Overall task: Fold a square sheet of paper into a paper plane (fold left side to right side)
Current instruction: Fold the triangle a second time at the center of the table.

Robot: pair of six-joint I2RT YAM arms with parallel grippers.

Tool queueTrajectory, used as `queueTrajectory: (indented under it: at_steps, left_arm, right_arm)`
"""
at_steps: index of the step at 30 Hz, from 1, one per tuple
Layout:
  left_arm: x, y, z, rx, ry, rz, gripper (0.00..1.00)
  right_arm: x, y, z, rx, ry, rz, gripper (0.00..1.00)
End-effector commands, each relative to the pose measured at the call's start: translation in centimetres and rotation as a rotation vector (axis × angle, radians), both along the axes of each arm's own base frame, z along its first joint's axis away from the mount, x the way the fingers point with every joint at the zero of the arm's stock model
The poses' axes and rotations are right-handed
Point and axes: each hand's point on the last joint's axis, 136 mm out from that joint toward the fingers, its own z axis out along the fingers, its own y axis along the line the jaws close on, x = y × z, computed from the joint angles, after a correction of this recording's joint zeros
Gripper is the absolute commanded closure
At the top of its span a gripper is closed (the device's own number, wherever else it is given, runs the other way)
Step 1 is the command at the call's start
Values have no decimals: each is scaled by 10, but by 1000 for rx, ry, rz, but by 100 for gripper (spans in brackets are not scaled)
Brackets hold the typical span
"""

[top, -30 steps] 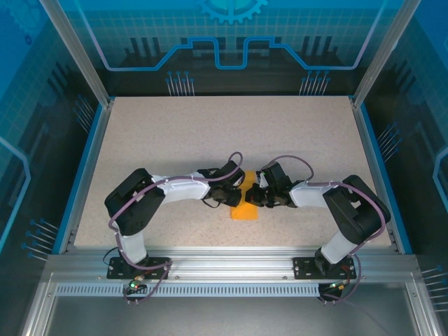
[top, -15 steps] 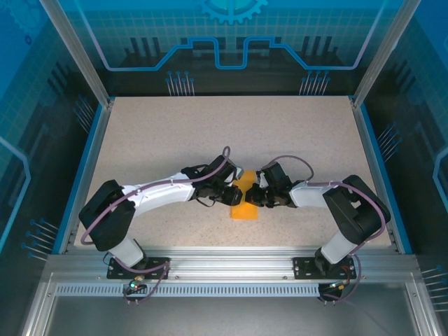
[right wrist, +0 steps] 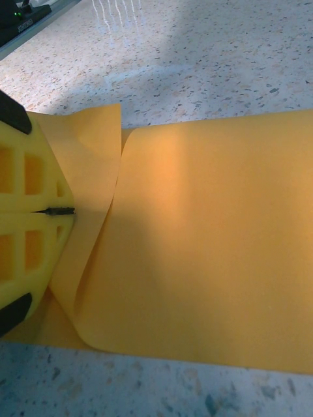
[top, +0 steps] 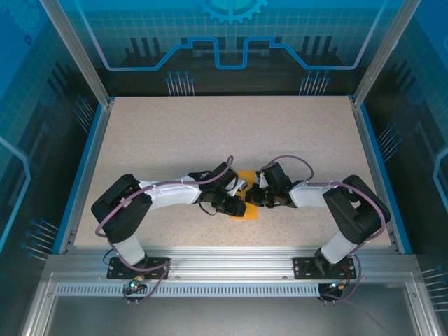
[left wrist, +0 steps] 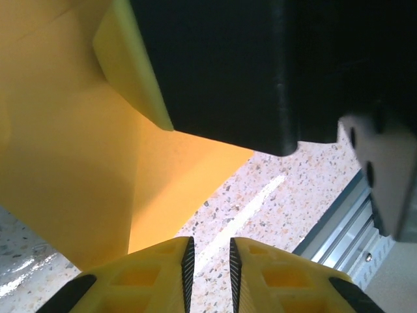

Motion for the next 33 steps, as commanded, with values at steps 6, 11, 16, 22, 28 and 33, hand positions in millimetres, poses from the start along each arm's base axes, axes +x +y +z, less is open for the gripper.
queueTrajectory:
  at_steps: [6,11,16,22,28,33]
  left_arm:
    - [-2,10,-19,52,23,24,75]
    - [-4,14,-27,71,32,37,76]
    - [-2,17,-28,82,29,50,76]
    - [-2,21,-32,98,37,71,77]
    - [-4,24,-35,101,59,79,77]
    - [-7,28,-40,114,74,88,77]
  right_arm:
    - [-23,-17,-26,-103,93,13,100]
    - [-23,-17,-27,-108,95,18,100]
    - [-23,-17,-27,-109,99,20,100]
    - [-24,-17,-28,-111,103,23,100]
    - [-24,-17,-29,-114,105,25,100]
    - [-24,-17,-29,-119,107,27,100]
